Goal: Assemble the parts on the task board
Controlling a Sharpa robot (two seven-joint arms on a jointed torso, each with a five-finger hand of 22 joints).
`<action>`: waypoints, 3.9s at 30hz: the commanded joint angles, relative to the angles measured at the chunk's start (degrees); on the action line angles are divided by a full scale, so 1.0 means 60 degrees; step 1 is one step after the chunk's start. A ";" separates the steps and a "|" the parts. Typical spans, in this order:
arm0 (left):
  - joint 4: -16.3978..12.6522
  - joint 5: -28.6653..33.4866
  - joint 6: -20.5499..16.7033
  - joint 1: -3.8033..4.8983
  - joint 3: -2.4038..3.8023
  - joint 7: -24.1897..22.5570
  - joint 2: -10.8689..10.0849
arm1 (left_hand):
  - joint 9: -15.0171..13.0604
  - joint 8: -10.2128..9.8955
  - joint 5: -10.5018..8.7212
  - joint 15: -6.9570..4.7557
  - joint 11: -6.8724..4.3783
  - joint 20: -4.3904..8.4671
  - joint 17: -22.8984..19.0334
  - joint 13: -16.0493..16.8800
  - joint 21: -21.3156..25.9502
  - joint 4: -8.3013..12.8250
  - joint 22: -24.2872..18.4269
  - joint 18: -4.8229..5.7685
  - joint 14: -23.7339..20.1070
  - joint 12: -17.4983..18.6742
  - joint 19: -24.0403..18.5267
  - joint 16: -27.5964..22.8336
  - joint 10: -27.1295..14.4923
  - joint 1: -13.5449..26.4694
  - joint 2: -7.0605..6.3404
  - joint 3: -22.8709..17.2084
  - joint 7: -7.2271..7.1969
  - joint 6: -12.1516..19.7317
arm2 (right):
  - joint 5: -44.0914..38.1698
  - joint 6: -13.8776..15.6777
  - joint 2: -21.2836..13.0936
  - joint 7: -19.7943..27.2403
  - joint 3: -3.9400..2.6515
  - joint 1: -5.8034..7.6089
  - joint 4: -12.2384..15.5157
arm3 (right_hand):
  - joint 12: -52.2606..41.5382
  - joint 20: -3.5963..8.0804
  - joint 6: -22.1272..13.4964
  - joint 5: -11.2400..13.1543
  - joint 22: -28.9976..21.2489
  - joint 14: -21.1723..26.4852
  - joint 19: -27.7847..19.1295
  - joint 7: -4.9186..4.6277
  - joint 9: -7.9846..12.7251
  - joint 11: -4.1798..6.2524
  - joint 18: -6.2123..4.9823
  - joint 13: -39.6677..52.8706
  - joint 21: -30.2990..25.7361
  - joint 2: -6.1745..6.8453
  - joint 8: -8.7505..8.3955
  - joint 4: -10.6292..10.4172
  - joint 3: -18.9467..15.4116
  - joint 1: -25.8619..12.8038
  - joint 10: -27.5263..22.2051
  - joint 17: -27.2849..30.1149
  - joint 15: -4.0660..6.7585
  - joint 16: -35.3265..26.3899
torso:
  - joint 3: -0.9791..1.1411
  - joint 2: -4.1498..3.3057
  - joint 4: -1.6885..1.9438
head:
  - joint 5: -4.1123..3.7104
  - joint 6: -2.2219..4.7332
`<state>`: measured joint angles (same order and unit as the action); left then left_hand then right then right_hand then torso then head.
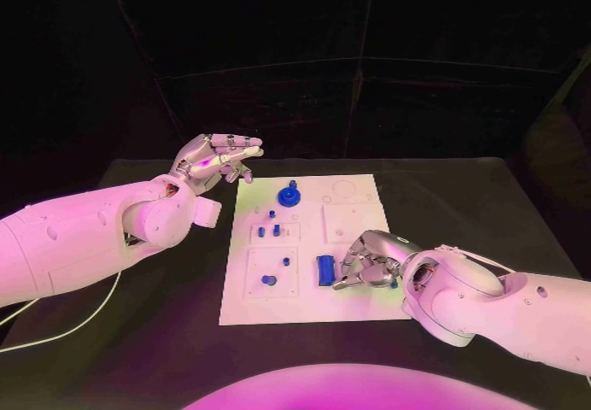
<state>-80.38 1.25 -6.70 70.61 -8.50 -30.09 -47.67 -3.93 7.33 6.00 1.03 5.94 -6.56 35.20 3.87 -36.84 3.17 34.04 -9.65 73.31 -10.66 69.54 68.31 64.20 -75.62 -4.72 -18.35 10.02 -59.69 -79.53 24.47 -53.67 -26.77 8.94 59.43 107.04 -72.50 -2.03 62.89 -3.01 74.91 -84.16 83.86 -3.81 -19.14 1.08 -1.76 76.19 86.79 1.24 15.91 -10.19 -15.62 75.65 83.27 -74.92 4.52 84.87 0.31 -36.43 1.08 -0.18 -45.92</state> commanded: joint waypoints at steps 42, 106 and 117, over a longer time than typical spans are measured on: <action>-0.0019 0.0029 0.0092 0.0007 -0.0003 -0.0104 0.0053 | -0.0001 0.0067 0.0036 -0.0044 -0.0054 0.0007 -0.0020 -0.0010 0.0046 0.0038 -0.0016 -0.0147 -0.0048 -0.0060 0.0032 -0.0064 0.0003 -0.0041 0.0103 0.0036 -0.0074 -0.0028 | -0.0900 -0.0267 -0.2084 -0.0561 0.0012 0.0013 0.0183 | 0.0273 -0.0216 0.0029 -0.1632 0.1809 -0.0591 0.0376 -0.0177 0.0485 -0.0244 0.0058 -0.0112 -0.0075 -0.0641 -0.0924 0.0045 0.0046 0.0338 -0.0137 -0.0524 -0.0207 -0.0121 | 0.0023 -0.0022 -0.0055 | -0.0460 0.0178; 0.0012 0.0029 0.0149 -0.0002 -0.0008 -0.0057 0.0032 | -0.0001 0.0083 0.0035 -0.0050 -0.0067 0.0013 -0.0030 -0.0010 0.0055 0.0040 -0.0023 -0.0145 -0.0053 -0.0075 0.0038 -0.0066 0.0026 -0.0059 0.0129 0.0031 -0.0094 -0.0046 | -0.1793 0.0710 -0.1538 -0.1250 0.0002 -0.0050 0.0836 | 0.0444 -0.0002 0.0519 -0.4892 0.1933 -0.0630 0.0486 0.0066 -0.0014 -0.0003 0.0095 -0.0070 -0.0001 0.0130 -0.1145 0.0713 0.2786 0.1011 -0.0091 -0.0702 0.0011 -0.0104 | 0.0006 -0.0005 -0.0030 | -0.0452 0.0073; -0.0008 0.0029 0.0152 -0.0001 -0.0008 -0.0061 0.0033 | -0.0001 0.0083 0.0035 -0.0050 -0.0067 0.0013 -0.0030 -0.0010 0.0055 0.0040 -0.0023 -0.0145 -0.0053 -0.0075 0.0038 -0.0066 0.0026 -0.0059 0.0129 0.0031 -0.0094 -0.0046 | -0.0955 0.0965 -0.1125 -0.1232 -0.0001 -0.0047 0.0773 | 0.0327 0.0015 0.0616 -0.4643 0.1980 -0.0650 0.0530 0.0109 -0.0113 0.0027 0.0110 0.0027 0.0038 0.0446 -0.1132 0.0258 0.3175 0.0406 0.0011 -0.0785 0.0026 -0.0064 | 0.0001 -0.0023 -0.0027 | -0.0404 0.0060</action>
<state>-80.32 1.26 -6.41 70.52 -8.59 -30.06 -47.52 -3.93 7.56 6.01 0.82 5.94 -6.56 35.09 3.87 -36.85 3.17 34.00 -9.65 73.10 -10.87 69.54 68.07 64.19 -75.83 -4.51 -18.35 9.82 -59.89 -88.63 28.57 -60.56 -34.05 8.95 59.06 111.78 -70.25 -2.22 66.21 -30.95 74.91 -83.84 84.06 -3.17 -18.73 1.23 -1.75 74.67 86.75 3.96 9.04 -8.31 3.57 78.44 83.03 -74.92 4.46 84.22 0.32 -36.52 0.91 -2.64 -45.53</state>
